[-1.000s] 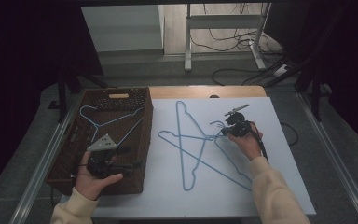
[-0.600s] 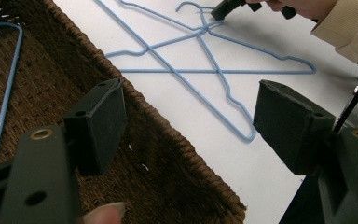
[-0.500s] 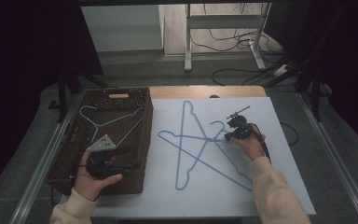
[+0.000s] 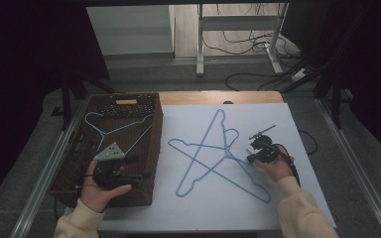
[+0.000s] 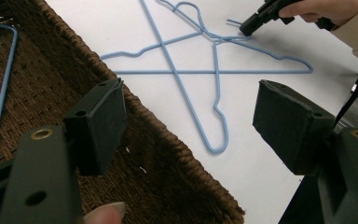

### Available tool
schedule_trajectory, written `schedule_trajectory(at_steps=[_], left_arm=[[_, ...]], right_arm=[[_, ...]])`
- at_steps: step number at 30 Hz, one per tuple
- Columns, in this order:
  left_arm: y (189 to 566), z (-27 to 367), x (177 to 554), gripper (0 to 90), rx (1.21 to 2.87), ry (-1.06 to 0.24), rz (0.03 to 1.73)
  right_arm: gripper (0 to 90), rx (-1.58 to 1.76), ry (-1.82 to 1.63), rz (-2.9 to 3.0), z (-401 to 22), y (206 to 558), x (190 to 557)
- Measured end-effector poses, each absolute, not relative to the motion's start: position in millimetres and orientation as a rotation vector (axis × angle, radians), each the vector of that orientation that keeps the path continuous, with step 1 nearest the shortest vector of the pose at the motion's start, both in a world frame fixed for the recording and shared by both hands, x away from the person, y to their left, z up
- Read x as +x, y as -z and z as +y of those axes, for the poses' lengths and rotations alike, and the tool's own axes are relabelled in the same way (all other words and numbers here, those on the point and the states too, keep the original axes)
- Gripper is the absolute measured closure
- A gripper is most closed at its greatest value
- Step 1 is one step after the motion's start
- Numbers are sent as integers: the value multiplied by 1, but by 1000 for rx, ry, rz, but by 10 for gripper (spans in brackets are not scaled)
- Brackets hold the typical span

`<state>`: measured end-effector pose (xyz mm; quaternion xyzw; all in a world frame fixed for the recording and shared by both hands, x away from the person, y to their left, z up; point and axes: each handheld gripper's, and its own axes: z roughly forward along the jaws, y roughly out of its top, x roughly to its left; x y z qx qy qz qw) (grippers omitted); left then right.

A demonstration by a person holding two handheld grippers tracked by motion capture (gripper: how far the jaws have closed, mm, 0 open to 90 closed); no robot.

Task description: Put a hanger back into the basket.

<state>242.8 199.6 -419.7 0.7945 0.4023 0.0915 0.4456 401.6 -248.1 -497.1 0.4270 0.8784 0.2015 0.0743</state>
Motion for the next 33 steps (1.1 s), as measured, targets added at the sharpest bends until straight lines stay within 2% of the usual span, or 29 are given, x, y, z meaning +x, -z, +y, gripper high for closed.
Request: schedule_trajectory(at_steps=[10,17,21,22,33], left_arm=[[420,198,242,256,1970,-227,997],[421,197,242,256,1973,-225,998],[421,197,242,256,1973,-226,1000],[421,197,242,256,1973,-227,1000],[421,197,241,256,1975,-230,998]], right_arm=[[897,1263,-584,2669,-254,494,381],[881,1233,-611,2669,-253,493,381],[830,1150,-690,2676,-245,490,380],[791,1062,-732,2690,-237,488,380],[764,930,-685,2750,-207,492,395]])
